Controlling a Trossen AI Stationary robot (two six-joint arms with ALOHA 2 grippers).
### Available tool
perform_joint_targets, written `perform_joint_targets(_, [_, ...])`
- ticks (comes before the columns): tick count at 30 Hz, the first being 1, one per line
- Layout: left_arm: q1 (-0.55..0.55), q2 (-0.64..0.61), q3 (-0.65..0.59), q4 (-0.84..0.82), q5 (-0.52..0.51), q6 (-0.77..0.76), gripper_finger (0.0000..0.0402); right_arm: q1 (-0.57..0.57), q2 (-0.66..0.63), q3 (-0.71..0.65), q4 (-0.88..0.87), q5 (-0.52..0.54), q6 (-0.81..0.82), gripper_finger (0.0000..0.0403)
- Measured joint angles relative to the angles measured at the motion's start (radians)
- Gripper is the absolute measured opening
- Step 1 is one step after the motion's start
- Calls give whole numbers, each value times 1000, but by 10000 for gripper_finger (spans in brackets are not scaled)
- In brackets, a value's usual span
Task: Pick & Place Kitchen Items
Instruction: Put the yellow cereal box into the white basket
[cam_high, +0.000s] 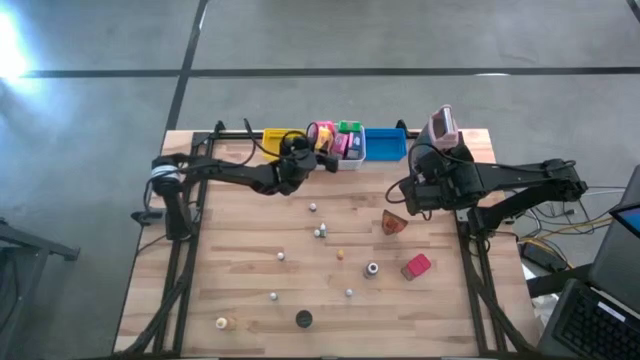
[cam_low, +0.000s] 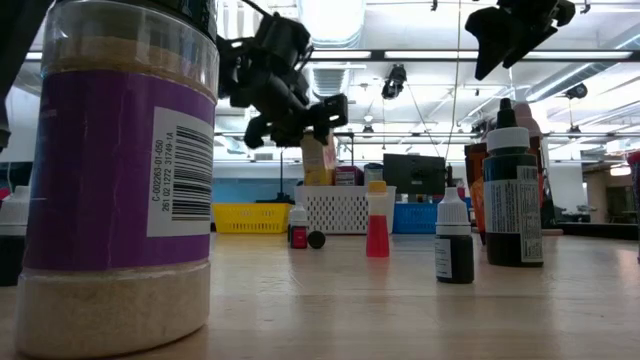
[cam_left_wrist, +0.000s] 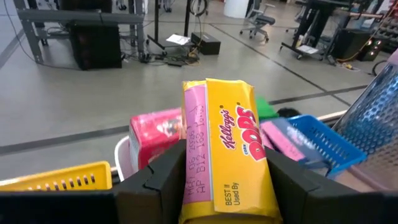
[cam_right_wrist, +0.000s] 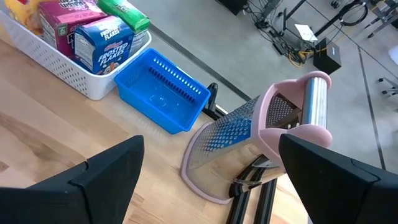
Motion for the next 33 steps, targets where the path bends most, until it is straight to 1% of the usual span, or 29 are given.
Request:
perform_joint_targets(15, [8,78,28,-5,15,-23,174,0,0,-28,10,-1,0,368])
perform_joint_targets(25, [23,83,28,-53,26,-48,174,0,0,-66,16,-6,27,368])
perform_joint_targets(30, [41,83,28,-113,82,-104,174,0,0,-68,17,-8,34,368])
perform_joint_targets(33, [45,85,28,-116,87,-110,174,0,0,-64,19,-8,34,368])
